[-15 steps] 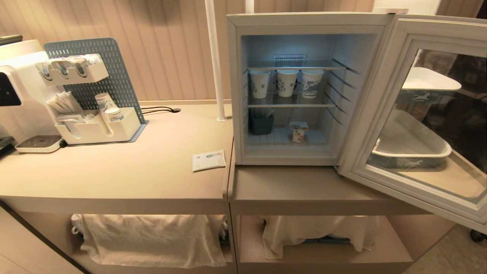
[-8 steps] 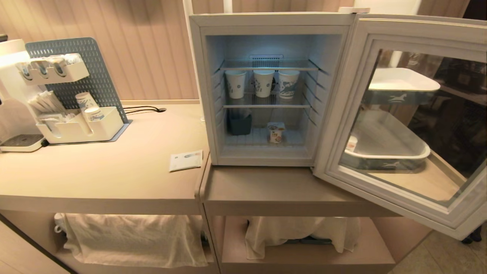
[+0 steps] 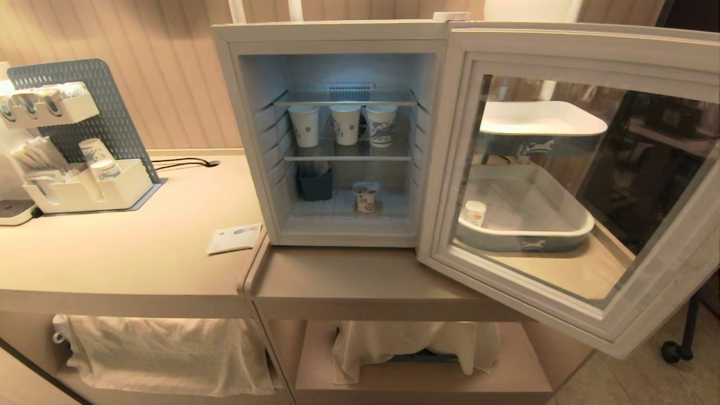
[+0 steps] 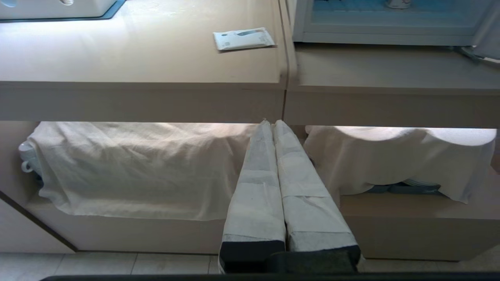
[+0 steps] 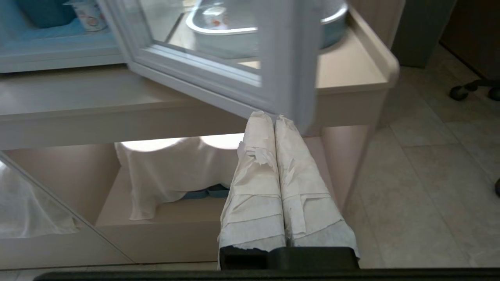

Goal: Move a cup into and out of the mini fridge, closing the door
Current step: Close the freezer door

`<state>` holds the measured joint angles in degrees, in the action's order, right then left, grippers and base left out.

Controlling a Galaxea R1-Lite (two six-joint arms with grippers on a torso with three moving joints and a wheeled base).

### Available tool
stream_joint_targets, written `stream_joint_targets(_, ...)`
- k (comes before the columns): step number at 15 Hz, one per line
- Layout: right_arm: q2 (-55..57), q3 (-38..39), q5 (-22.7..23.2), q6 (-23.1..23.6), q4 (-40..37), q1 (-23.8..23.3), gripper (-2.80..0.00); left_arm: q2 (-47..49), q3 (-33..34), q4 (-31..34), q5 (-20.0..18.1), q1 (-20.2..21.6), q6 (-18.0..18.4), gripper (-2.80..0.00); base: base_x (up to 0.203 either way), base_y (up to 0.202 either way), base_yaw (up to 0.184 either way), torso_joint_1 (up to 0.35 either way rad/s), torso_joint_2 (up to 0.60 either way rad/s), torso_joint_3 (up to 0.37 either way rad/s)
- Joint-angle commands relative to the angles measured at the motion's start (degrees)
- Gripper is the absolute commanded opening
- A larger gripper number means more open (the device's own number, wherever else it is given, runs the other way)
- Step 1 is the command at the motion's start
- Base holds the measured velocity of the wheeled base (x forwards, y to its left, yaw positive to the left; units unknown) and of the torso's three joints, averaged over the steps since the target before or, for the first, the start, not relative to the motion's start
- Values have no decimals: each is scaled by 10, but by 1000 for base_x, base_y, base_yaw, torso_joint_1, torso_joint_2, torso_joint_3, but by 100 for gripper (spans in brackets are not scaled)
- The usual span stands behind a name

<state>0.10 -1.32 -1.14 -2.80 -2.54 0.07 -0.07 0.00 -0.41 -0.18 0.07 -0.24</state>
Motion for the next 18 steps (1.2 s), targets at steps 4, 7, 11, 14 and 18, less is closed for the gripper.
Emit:
stream_joint_targets(4,1,0,0,0,0,0,-280,0,1,0,0,0,0,-280,0,-193,1,3,2,3)
stream_joint_targets(7,1,-1,-1,0,-6,0,-280,0,1,0,0,0,-1,-280,0,-187,0,1,2,2)
stream_joint_targets(11,5,-10,0,3,-31,0,-280,0,1,0,0,0,-1,-280,0,-53,1,0,1,2)
stream_joint_targets(14,75,-96,-7,-35,-37,1,-280,0,1,0,0,0,0,-280,0,0,0,0,0,0)
stream_joint_targets(18,348,-307,-5,-149,-59,10,-280,0,1,0,0,0,-2,-280,0,0,0,0,0,0)
